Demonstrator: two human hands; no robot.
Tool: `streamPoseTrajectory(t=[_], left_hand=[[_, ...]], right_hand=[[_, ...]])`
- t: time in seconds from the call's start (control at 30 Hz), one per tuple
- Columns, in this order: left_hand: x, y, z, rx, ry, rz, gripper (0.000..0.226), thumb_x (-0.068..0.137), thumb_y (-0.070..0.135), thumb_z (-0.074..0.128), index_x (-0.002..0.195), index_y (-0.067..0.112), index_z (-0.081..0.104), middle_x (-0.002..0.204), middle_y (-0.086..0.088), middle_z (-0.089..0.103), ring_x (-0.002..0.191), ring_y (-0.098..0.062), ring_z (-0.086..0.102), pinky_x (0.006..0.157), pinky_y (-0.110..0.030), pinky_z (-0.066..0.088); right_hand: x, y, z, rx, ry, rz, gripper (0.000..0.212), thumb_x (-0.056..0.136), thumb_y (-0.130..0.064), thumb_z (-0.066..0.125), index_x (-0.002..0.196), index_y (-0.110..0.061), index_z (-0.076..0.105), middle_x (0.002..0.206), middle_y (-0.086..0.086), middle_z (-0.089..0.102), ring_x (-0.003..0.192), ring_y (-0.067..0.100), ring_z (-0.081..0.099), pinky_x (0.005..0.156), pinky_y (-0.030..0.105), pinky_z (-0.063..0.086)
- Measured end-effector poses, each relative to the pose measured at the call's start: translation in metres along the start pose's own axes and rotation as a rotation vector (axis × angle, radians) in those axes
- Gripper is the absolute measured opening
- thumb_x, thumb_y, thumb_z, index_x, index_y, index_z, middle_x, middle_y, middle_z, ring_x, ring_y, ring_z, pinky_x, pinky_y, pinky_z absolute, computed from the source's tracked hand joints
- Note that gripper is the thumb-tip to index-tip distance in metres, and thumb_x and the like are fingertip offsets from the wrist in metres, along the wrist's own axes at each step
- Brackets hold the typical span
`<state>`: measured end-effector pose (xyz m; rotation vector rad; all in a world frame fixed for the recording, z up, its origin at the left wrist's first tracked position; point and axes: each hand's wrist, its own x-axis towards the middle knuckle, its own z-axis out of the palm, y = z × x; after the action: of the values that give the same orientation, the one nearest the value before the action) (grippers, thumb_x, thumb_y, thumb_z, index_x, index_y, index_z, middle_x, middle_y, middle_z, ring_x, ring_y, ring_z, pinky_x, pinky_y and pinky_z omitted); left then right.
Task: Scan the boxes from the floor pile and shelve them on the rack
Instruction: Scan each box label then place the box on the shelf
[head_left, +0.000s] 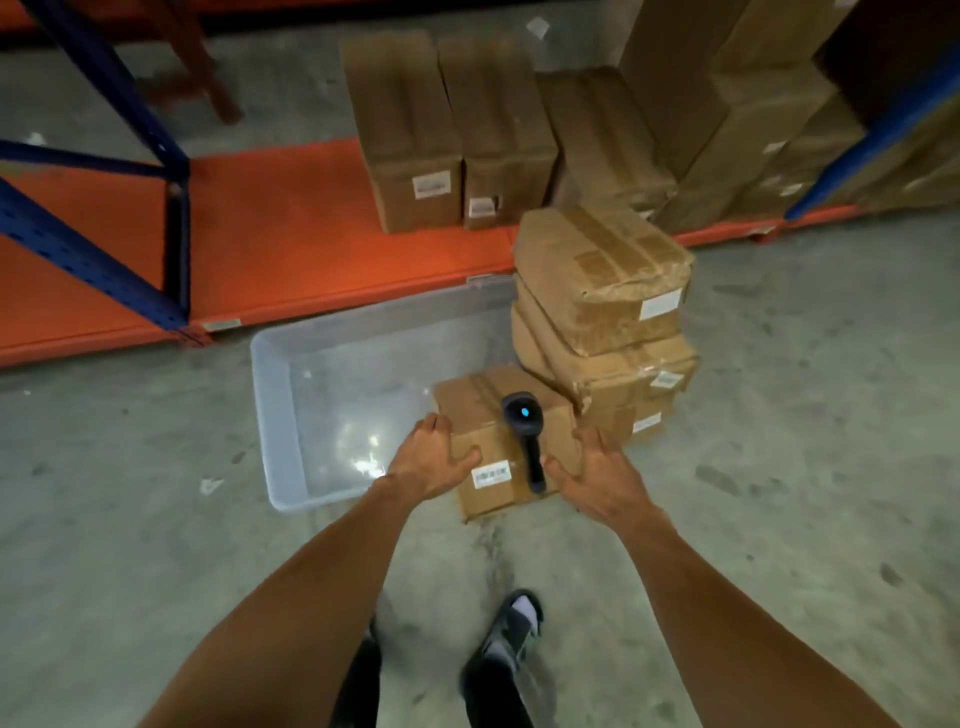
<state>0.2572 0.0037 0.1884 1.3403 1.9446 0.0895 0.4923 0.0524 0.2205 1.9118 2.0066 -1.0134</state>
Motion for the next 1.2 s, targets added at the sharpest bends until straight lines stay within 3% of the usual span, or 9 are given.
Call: streamPoseTrajectory(t=[0.23,0.4,0.53,0.7,0.8,0.93,1.0,1.13,1.2], left_hand=[[0.054,-0.013,0.075,0.104,0.056,-0.013,0.068,0.091,0.049,0.058,0.140,0.003,0.041,0.138,-0.015,0.046,0.128,-0.031,0.043,0.109,-0.039,0.035],[0.096,-0.030,0.110,0.138,0.061,0.059,0.059,0.094,0.042,0.058,0.136,0.003,0.043,0.137,-0.015,0.046,0.127,-0.033,0.044,0.108,-0.038,0.034],[0.110,-0.043,0.135,0.086,0.123,0.097,0.050,0.097,0.034,0.058,0.136,0.005,0.047,0.137,-0.012,0.049,0.123,-0.032,0.049,0.105,-0.038,0.038],[0.119,-0.058,0.139,-0.086,0.192,0.058,0.048,0.095,0.040,0.060,0.137,0.020,0.050,0.139,-0.002,0.054,0.129,-0.027,0.044,0.110,-0.050,0.036],[0.127,-0.055,0.133,-0.209,0.227,0.052,0.044,0.095,0.030,0.063,0.136,0.016,0.054,0.138,-0.005,0.055,0.129,-0.028,0.044,0.107,-0.041,0.040],[0.146,-0.050,0.114,-0.187,0.226,0.065,0.046,0.099,0.029,0.057,0.144,0.022,0.047,0.142,-0.005,0.049,0.134,-0.029,0.037,0.106,-0.045,0.042],[0.157,-0.048,0.105,-0.152,0.258,0.078,0.046,0.102,0.027,0.052,0.147,0.030,0.044,0.142,-0.005,0.046,0.135,-0.027,0.033,0.106,-0.045,0.043],[0.183,-0.043,0.088,-0.170,0.383,0.079,0.040,0.100,0.016,0.054,0.135,0.034,0.059,0.144,-0.006,0.043,0.138,-0.026,0.029,0.110,-0.045,0.039],[0.195,-0.044,0.078,-0.111,0.334,0.081,0.038,0.101,0.018,0.053,0.134,0.035,0.060,0.147,-0.007,0.040,0.139,-0.027,0.027,0.116,-0.043,0.032]], right_hand=[[0.073,0.028,0.051,0.046,-0.012,-0.093,0.077,0.091,-0.057,0.065,0.149,-0.015,0.036,0.153,0.012,0.040,0.135,0.035,0.047,0.105,0.042,0.043],[0.117,0.025,0.093,0.174,0.113,-0.134,0.095,0.082,-0.054,0.077,0.154,-0.015,0.028,0.150,0.015,0.042,0.137,0.036,0.044,0.109,0.045,0.042],[0.131,0.021,0.113,0.253,0.144,-0.158,0.094,0.084,-0.044,0.081,0.156,-0.025,0.024,0.148,0.009,0.049,0.131,0.030,0.051,0.098,0.038,0.047],[0.137,0.024,0.118,0.545,0.140,-0.101,0.083,0.080,-0.016,0.083,0.149,-0.032,0.040,0.136,-0.007,0.060,0.128,0.017,0.057,0.100,0.024,0.045],[0.134,0.032,0.111,0.767,0.177,-0.080,0.077,0.075,-0.010,0.081,0.142,-0.033,0.050,0.131,-0.014,0.061,0.123,0.007,0.059,0.110,0.036,0.049],[0.114,0.039,0.101,0.923,0.193,-0.133,0.067,0.079,-0.006,0.078,0.132,-0.041,0.058,0.124,-0.020,0.065,0.117,0.007,0.064,0.104,0.041,0.054],[0.106,0.043,0.104,0.945,0.186,-0.149,0.065,0.082,-0.006,0.077,0.132,-0.042,0.057,0.125,-0.013,0.065,0.115,0.013,0.066,0.101,0.045,0.056],[0.102,0.041,0.116,1.058,0.073,-0.111,0.060,0.091,-0.003,0.070,0.134,-0.040,0.052,0.111,0.009,0.071,0.076,0.028,0.071,0.075,0.049,0.063],[0.104,0.036,0.122,1.021,0.065,-0.110,0.059,0.090,-0.011,0.073,0.133,-0.045,0.051,0.113,0.002,0.071,0.077,0.027,0.071,0.074,0.047,0.063]])
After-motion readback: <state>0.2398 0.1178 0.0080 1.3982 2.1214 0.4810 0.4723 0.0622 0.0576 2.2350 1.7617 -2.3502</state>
